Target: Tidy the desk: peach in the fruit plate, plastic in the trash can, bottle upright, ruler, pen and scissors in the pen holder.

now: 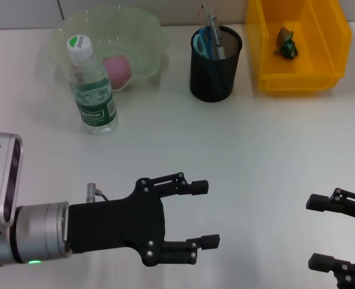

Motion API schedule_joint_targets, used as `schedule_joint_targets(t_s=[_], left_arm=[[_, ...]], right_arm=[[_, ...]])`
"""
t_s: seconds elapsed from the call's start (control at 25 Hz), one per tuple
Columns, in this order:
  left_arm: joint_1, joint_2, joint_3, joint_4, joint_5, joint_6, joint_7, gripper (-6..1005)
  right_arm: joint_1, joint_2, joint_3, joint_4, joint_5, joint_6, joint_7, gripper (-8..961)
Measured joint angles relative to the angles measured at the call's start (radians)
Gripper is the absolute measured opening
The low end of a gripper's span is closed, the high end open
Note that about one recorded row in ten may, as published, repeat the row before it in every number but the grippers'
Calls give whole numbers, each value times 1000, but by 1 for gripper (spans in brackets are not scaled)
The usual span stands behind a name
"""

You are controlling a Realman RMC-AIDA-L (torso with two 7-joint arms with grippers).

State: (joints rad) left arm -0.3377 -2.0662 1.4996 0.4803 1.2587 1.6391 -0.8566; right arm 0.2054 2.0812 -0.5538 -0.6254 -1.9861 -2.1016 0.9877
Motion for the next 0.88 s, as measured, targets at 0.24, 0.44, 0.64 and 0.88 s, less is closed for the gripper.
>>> schedule_joint_targets(t_s=[0.24, 0.44, 0.64, 0.88], left_arm=[[2, 0, -3, 0, 0, -2, 0, 787], [4, 0, -2, 0, -1, -3, -7, 787], [8, 6, -4, 0, 22, -5, -34, 787], [39, 27, -29, 0, 35, 6, -39, 787]], right_arm=[[1, 1, 0, 1, -14, 29, -1, 827], [5, 1, -3, 3, -24, 37, -1, 827], [43, 3, -5, 41, -24, 67, 1, 827], [135, 2, -36, 110, -25, 107, 4, 827]])
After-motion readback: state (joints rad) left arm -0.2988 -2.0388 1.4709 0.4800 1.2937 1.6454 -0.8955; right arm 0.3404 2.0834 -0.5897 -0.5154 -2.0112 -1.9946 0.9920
